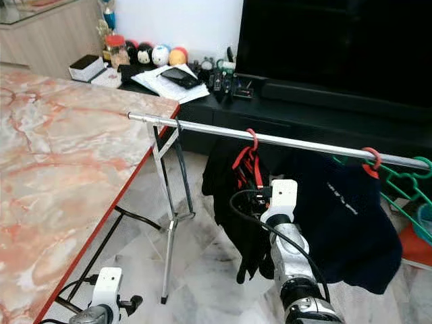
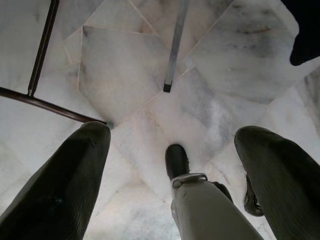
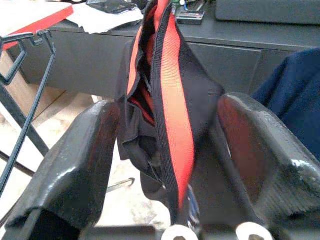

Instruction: Hang hanger

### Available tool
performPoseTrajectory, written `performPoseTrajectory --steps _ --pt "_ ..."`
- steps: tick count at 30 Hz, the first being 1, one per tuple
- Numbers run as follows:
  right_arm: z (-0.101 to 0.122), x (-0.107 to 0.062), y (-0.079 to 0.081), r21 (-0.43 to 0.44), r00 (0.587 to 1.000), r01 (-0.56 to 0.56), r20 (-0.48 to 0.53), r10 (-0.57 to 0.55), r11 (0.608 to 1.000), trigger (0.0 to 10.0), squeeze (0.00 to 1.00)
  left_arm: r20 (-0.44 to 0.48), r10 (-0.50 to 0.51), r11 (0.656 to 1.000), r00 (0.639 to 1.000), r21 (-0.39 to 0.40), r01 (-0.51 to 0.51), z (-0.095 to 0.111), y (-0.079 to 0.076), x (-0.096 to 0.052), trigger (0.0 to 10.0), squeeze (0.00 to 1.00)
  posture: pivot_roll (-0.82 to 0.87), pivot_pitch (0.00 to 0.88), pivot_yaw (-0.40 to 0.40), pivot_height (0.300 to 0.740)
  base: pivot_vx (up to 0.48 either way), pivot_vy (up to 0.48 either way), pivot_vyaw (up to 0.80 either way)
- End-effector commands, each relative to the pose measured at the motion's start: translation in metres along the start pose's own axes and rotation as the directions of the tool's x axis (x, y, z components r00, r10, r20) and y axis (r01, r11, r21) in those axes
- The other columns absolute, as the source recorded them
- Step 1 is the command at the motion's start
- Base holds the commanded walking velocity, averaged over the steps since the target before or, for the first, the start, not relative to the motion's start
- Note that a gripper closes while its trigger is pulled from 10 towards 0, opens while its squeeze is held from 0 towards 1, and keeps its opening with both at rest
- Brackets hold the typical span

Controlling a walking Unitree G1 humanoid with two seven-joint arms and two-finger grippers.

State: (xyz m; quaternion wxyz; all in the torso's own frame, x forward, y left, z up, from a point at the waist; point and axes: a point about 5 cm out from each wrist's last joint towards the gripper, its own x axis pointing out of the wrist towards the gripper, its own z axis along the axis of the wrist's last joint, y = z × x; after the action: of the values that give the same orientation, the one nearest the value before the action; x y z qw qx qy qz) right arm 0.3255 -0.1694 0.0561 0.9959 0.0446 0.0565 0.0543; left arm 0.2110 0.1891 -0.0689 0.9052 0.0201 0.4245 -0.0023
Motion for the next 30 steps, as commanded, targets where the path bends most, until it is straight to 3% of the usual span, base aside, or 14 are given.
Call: performPoseTrajectory --steps 1,7,17,30 --pt "0.0058 0.0020 -0.0040 0.003 1.000 0.012 0.015 -0.012 1.000 10.0 0.00 -0.009 0.000 1.000 1.000 -0.004 0.000 -0.0007 -0.0017 0.0003 10.0 0.00 0.09 0.000 -0.028 0.740 0.251 0.000 0.00" --pt "0.0063 0.0023 -0.0045 0.004 1.000 0.012 0.016 -0.012 1.000 10.0 0.00 -0.005 -0.001 1.000 1.000 -0.004 0.001 0.0002 -0.0024 0.0005 10.0 0.00 0.09 0.000 -0.028 0.740 0.249 0.000 0.00" --pt "0.0009 0.0011 -0.0021 0.013 1.000 -0.021 -0.013 0.021 1.000 10.0 0.00 -0.008 0.001 1.000 1.000 -0.001 -0.001 0.0003 -0.0030 0.0006 10.0 0.00 0.09 0.000 -0.028 0.740 0.000 0.000 0.00" --pt "0.0049 0.0095 -0.0088 -0.037 0.997 -0.001 -0.080 -0.002 0.999 10.0 0.00 -0.010 -0.005 1.000 1.000 0.001 0.005 0.0008 -0.0040 0.0009 10.0 0.00 0.09 0.000 -0.026 0.740 0.000 0.000 0.00"
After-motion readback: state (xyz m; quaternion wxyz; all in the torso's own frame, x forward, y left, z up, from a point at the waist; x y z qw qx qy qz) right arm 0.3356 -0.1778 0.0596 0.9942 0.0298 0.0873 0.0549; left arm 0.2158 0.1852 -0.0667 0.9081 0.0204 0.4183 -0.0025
